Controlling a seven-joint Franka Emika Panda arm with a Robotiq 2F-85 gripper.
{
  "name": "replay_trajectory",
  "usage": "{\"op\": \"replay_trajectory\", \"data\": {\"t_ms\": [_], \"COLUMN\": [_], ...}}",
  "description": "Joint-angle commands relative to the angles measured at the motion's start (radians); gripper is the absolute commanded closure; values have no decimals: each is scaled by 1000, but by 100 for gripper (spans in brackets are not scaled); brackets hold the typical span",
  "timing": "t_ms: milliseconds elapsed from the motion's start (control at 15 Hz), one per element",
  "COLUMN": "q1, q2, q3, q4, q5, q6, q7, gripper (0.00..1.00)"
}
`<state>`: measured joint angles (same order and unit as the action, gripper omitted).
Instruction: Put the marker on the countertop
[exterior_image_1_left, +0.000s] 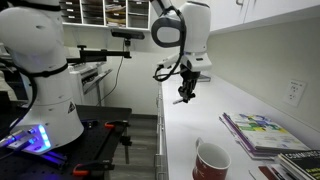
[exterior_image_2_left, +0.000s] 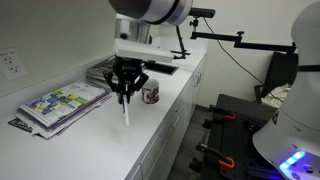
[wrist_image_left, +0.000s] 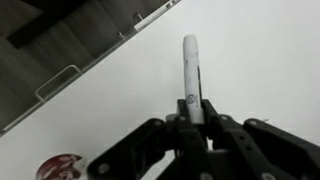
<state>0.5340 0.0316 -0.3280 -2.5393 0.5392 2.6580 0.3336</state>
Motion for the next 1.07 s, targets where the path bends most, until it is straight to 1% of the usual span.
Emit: {"op": "replay_trajectory", "data": {"t_ms": [0,67,133,333,467,533,600,667,733,933,1000], "q1": [-238,-288,-324,-428,-469,-469,-456,-443,-421,-391,-371], "q2": [245,314,384,545,608,624,634,635,622,562,532], "q3": [201,238,263,344,382,382,372,362,341,321,306], "q4": [207,262,315,468,544,567,581,583,569,510,480], "q5": [102,80,44,30,25,8,-17,-45,-88,-193,-236], "q6": [-119,-127,-119,-140,-158,-162,-147,-115,-83,7,42], "q7": [-110,-100,-65,-86,-89,-70,-50,-46,-33,-37,-30], "gripper": [95,95,95,95,95,95,56,53,48,26,17]}}
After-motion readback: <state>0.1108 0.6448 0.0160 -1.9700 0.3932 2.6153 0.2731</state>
